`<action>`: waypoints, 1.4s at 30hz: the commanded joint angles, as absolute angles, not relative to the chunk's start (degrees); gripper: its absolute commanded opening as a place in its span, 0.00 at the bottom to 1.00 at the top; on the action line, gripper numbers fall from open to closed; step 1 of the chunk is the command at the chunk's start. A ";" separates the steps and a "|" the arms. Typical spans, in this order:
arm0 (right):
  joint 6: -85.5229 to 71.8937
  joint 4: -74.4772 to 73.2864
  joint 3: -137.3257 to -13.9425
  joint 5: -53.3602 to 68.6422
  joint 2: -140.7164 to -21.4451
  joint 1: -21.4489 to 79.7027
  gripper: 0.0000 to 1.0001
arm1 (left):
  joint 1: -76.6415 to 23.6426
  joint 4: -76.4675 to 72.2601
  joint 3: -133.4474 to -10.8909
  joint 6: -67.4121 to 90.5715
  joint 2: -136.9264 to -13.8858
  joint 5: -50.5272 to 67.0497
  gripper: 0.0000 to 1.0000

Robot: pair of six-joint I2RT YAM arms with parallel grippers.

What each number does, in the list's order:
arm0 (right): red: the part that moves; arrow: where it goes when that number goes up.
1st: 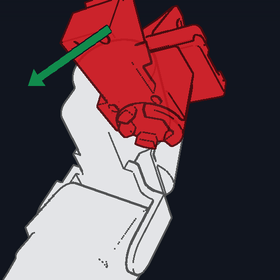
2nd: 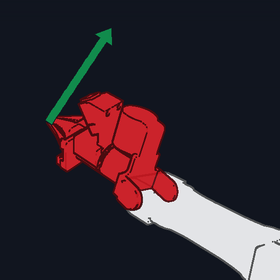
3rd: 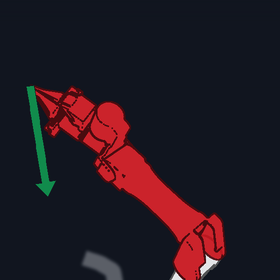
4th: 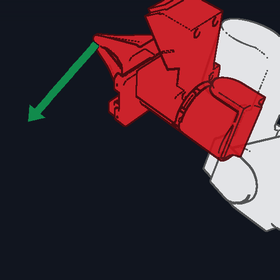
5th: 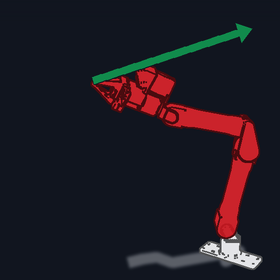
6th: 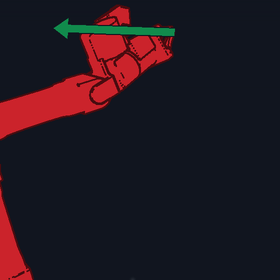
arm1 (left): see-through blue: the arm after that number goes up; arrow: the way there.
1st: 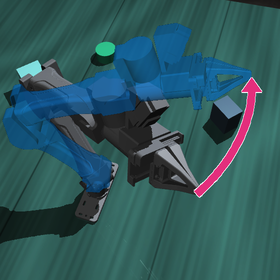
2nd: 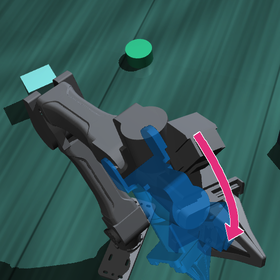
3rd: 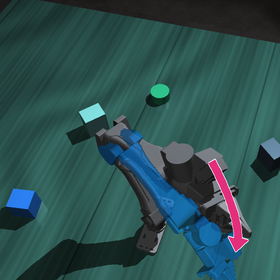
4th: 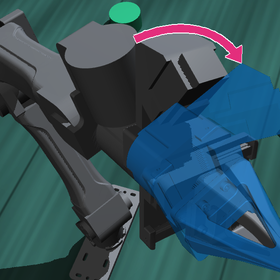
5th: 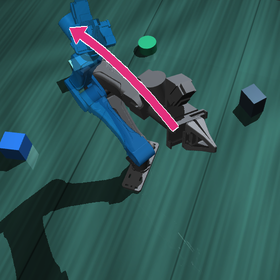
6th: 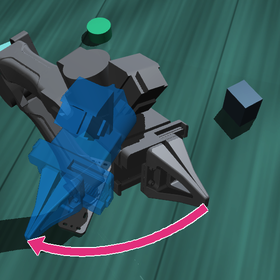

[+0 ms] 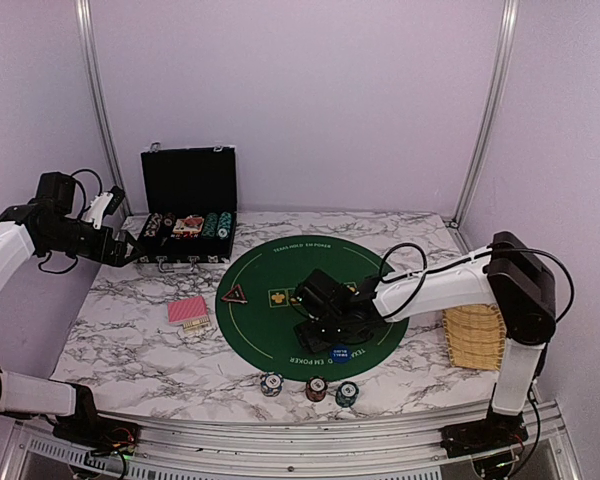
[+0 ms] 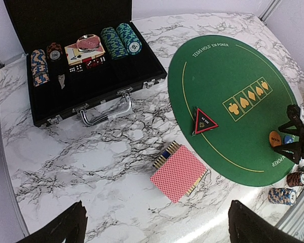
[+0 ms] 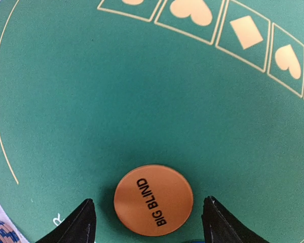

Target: Distribute texas hold em gaming equipment

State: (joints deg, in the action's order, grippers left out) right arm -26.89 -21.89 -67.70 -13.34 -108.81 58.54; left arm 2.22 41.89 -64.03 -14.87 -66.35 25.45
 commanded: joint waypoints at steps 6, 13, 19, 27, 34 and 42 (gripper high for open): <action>-31.04 -22.49 -65.86 -15.13 -108.21 59.59 0.64 | 2.53 43.39 -66.03 -15.78 -64.74 25.59 0.99; -31.08 -23.49 -67.45 -17.69 -110.11 59.58 0.53 | 2.51 43.50 -66.14 -15.84 -64.47 25.29 0.99; -30.71 -24.90 -67.80 -21.58 -111.37 59.57 0.52 | 2.53 43.51 -66.27 -16.00 -64.51 25.08 0.99; -29.62 -25.37 -68.32 -24.63 -112.85 59.58 0.51 | 2.54 43.57 -66.26 -15.99 -64.92 24.89 0.99; -28.59 -24.08 -69.51 -24.78 -114.28 58.01 0.50 | 2.53 43.59 -66.49 -15.80 -65.35 25.29 0.99; -25.51 -21.58 -72.93 -23.16 -115.94 52.83 0.56 | 2.52 43.74 -66.70 -15.83 -65.05 24.95 0.99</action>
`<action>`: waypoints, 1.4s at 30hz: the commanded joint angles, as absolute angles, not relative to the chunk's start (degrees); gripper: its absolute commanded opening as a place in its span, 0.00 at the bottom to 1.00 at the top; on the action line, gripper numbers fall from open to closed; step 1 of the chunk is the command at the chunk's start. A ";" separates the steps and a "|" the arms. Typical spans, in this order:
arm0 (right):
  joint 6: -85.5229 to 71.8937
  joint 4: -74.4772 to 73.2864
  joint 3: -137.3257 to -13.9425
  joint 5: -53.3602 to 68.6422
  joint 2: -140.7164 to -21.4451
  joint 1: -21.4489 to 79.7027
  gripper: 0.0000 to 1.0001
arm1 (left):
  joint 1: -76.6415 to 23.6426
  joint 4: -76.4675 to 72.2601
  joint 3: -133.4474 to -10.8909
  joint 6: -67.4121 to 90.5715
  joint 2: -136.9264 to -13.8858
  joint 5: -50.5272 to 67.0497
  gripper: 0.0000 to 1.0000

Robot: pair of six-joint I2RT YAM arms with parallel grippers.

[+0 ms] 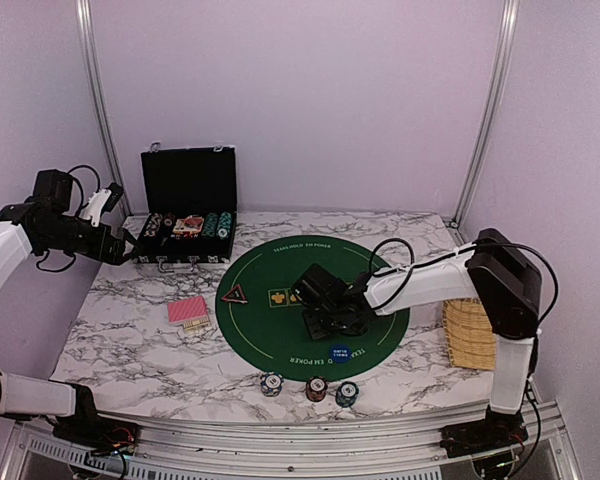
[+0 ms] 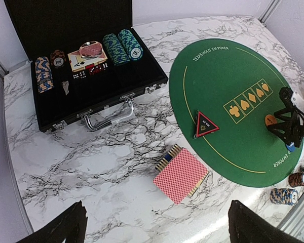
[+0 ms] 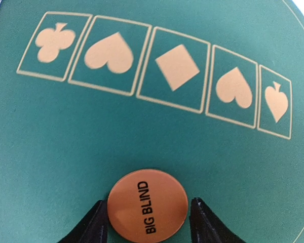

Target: Distribute texas hold em gaming equipment

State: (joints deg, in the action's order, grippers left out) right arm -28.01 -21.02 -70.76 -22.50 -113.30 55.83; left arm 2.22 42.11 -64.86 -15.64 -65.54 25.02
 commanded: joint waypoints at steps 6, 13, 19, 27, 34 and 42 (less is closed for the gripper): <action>-25.44 -22.21 -74.34 -22.85 -115.07 52.82 0.74 | 2.47 43.92 -67.06 -15.66 -65.00 25.22 0.99; -30.82 -22.58 -68.74 -21.97 -110.39 55.28 0.70 | 2.50 44.12 -66.76 -16.07 -64.17 24.89 0.99; -33.84 -21.91 -66.36 -20.26 -110.00 57.30 0.55 | 2.51 44.14 -66.83 -16.01 -64.42 25.30 0.99; -35.74 -22.60 -67.61 -19.64 -111.68 57.13 0.45 | 2.46 44.11 -66.84 -16.09 -64.70 25.60 0.99; -37.73 -23.55 -68.49 -19.89 -113.20 55.82 0.37 | 2.48 44.12 -67.17 -15.91 -65.04 25.81 0.99; -37.61 -21.27 -69.24 -20.01 -113.92 53.38 0.34 | 2.49 44.04 -67.24 -15.91 -65.21 25.89 0.99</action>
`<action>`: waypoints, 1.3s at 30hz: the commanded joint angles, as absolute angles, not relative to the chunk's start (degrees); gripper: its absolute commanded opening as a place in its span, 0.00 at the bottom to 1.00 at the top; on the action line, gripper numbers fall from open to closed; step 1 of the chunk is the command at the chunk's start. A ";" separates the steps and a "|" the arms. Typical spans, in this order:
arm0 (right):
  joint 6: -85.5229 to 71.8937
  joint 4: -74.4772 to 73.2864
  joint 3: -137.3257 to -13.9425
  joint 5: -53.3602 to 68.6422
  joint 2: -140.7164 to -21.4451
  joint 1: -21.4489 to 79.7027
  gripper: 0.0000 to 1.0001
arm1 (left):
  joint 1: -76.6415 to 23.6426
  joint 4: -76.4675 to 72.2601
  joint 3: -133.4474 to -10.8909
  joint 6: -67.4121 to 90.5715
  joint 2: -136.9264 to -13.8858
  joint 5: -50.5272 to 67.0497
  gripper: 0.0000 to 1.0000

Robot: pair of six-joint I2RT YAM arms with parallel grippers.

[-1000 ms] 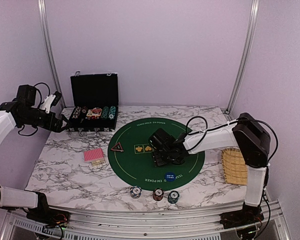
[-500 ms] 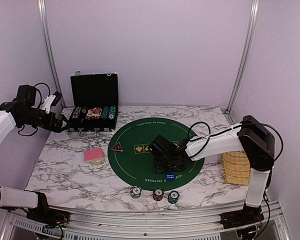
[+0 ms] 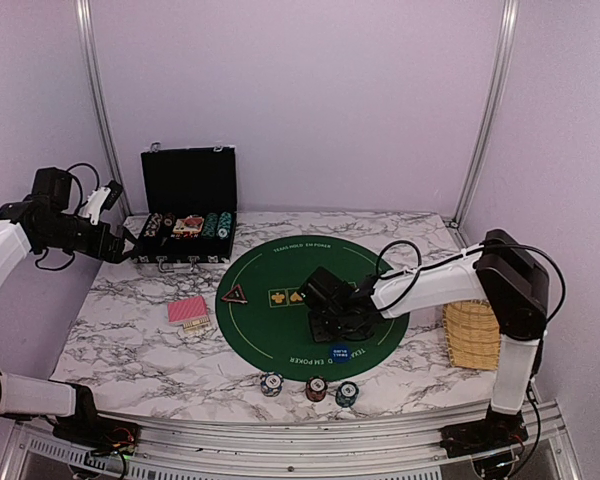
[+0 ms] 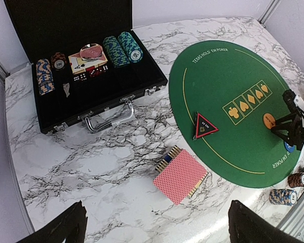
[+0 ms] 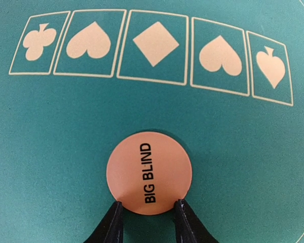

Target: Distribute texas hold em gaming equipment

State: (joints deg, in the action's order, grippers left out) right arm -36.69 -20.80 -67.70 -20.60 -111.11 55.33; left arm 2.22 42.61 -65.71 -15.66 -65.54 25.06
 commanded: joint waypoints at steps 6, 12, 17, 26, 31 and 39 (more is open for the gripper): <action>-37.45 -21.36 -73.98 -21.26 -116.79 51.80 0.33 | 2.46 44.12 -67.37 -15.90 -65.33 25.80 0.99; -37.38 -22.94 -80.15 -25.14 -120.58 50.36 0.27 | 2.47 44.17 -67.41 -16.00 -65.08 25.42 0.99; -36.04 -23.28 -84.06 -27.33 -123.13 47.77 0.24 | 2.53 44.11 -67.41 -16.16 -65.02 25.05 0.99; -31.74 -20.75 -91.39 -25.40 -128.76 41.74 0.24 | 2.49 44.14 -67.50 -16.51 -65.56 24.38 0.99; -30.64 -20.09 -95.22 -23.27 -131.63 38.93 0.24 | 2.47 44.27 -67.51 -16.57 -65.82 24.00 0.99; -27.12 -18.80 -101.69 -16.39 -135.27 36.32 0.25 | 2.55 44.52 -67.51 -17.08 -65.60 23.40 0.99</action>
